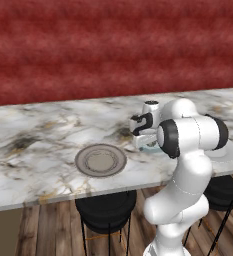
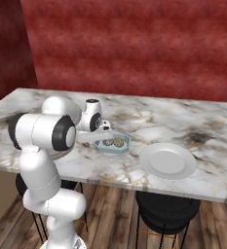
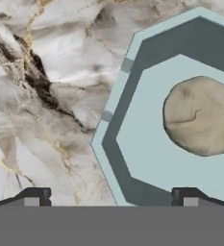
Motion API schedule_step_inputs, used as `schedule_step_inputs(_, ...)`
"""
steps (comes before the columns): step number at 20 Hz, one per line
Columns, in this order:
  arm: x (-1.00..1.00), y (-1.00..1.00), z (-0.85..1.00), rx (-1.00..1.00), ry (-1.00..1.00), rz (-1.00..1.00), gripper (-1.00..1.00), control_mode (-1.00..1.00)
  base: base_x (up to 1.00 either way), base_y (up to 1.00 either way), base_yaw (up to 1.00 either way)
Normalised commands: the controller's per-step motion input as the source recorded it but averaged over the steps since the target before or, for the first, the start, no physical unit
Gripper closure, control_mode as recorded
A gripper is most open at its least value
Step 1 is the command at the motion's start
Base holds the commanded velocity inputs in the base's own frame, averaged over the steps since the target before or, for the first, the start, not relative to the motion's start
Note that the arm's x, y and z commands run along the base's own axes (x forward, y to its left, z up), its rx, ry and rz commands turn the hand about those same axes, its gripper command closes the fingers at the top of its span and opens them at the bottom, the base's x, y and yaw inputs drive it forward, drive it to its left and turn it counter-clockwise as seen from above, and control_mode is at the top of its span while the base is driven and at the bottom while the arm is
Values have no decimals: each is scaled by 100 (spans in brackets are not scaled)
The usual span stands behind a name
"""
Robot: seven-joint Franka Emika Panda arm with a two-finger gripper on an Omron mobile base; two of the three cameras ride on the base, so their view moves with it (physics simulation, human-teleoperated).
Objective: Place two dumplings into each of the tupperware containers and then place the containers in the fridge.
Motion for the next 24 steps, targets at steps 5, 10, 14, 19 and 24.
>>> schedule_step_inputs(5, 1, 15, -43, -1, 1, 4, -100, -100, 0, 0, 0)
schedule_step_inputs(10, 0, 5, -25, 0, 0, 4, -100, -100, 0, 0, 0)
schedule_step_inputs(14, 0, 0, -9, 0, 5, 6, -100, -100, 0, 0, 0)
schedule_step_inputs(19, 0, 2, -4, 0, 8, 2, 100, -100, 0, 0, 0)
schedule_step_inputs(24, 0, 0, 0, 0, 0, 0, 100, -100, 0, 0, 0)
